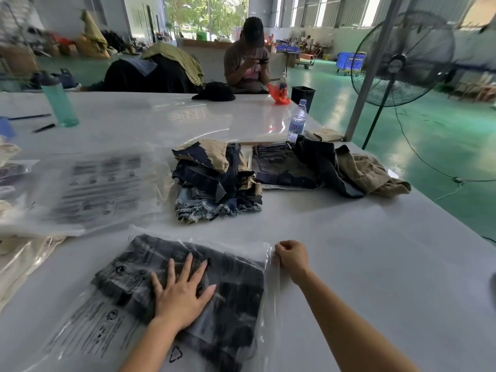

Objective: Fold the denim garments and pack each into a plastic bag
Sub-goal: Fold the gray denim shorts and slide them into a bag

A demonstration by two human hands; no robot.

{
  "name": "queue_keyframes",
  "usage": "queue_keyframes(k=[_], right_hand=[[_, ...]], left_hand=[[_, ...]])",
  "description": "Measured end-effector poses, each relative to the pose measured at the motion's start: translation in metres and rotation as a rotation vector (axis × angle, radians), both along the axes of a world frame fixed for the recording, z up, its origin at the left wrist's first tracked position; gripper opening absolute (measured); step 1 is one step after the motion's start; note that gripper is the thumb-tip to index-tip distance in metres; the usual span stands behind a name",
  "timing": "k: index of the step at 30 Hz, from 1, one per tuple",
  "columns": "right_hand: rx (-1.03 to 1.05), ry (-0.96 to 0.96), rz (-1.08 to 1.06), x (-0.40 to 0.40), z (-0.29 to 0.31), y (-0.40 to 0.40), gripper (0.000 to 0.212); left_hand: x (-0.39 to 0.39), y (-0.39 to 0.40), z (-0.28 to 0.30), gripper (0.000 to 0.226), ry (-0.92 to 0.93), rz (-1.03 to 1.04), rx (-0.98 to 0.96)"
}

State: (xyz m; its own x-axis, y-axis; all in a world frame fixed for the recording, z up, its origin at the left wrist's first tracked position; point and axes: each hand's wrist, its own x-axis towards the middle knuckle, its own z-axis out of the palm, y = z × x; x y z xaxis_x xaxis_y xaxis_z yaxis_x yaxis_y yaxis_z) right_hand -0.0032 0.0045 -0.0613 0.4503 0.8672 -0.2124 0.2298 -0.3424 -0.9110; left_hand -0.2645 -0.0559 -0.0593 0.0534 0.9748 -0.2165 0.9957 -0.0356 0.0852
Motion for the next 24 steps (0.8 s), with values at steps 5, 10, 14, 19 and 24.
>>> queue_keyframes(k=[5, 10, 14, 19, 24], right_hand=[[-0.002, -0.002, -0.007, 0.002, -0.001, 0.002, 0.015], [-0.019, 0.142, -0.013, 0.000, 0.006, -0.001, 0.015], [0.019, 0.400, 0.004, -0.005, 0.026, -0.009, 0.011], [0.162, 0.340, 0.126, -0.015, 0.056, -0.022, 0.012], [0.252, 0.220, 0.156, -0.012, 0.072, -0.032, 0.014]], left_hand=[[0.049, -0.033, 0.011, 0.084, -0.060, -0.320, 0.305], [0.069, -0.056, 0.007, 0.062, -0.055, -0.554, 0.080], [0.084, -0.011, 0.042, 0.045, -0.399, -0.409, 0.152], [0.112, 0.073, 0.094, 0.029, -0.658, -0.142, 0.136], [0.122, 0.091, 0.102, 0.009, -0.708, -0.208, -0.031]])
